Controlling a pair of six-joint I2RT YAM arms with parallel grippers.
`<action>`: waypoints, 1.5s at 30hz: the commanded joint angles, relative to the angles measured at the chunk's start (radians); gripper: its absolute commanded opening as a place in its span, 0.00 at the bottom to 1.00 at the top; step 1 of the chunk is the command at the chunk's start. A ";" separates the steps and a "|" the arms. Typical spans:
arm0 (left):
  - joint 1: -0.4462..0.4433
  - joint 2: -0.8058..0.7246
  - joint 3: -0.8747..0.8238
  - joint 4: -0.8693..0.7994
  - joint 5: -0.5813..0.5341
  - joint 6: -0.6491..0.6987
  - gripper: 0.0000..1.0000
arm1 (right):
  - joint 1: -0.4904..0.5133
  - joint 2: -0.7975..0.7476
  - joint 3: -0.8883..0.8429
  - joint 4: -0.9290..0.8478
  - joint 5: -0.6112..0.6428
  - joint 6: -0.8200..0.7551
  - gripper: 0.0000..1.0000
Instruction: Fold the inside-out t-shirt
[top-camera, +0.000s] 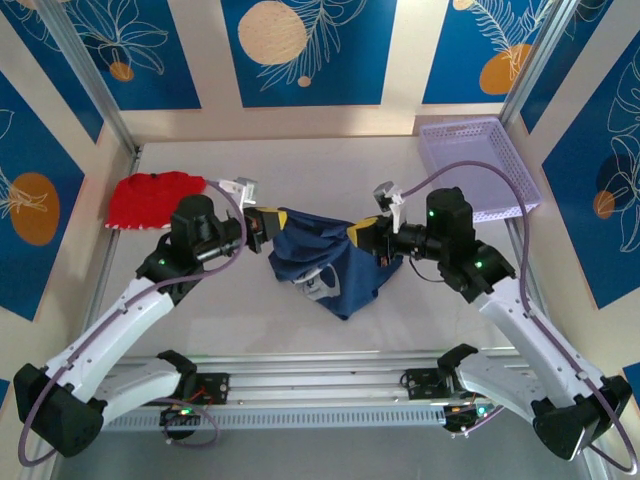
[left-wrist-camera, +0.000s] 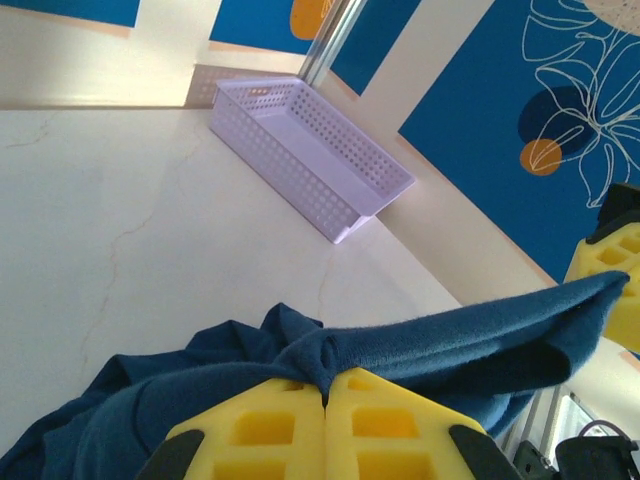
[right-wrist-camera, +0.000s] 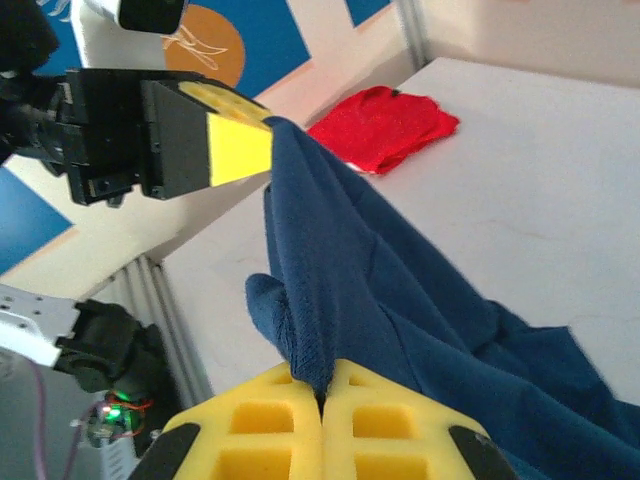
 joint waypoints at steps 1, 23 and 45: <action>0.014 0.019 -0.002 -0.051 0.012 0.041 0.00 | -0.016 0.015 -0.032 0.115 -0.128 0.091 0.02; -0.177 0.039 0.075 -0.041 0.120 0.224 0.50 | -0.030 0.078 -0.056 0.218 -0.198 0.177 0.00; -0.236 0.141 0.227 -0.004 0.095 0.155 0.00 | 0.051 0.062 -0.017 -0.034 0.235 0.020 0.35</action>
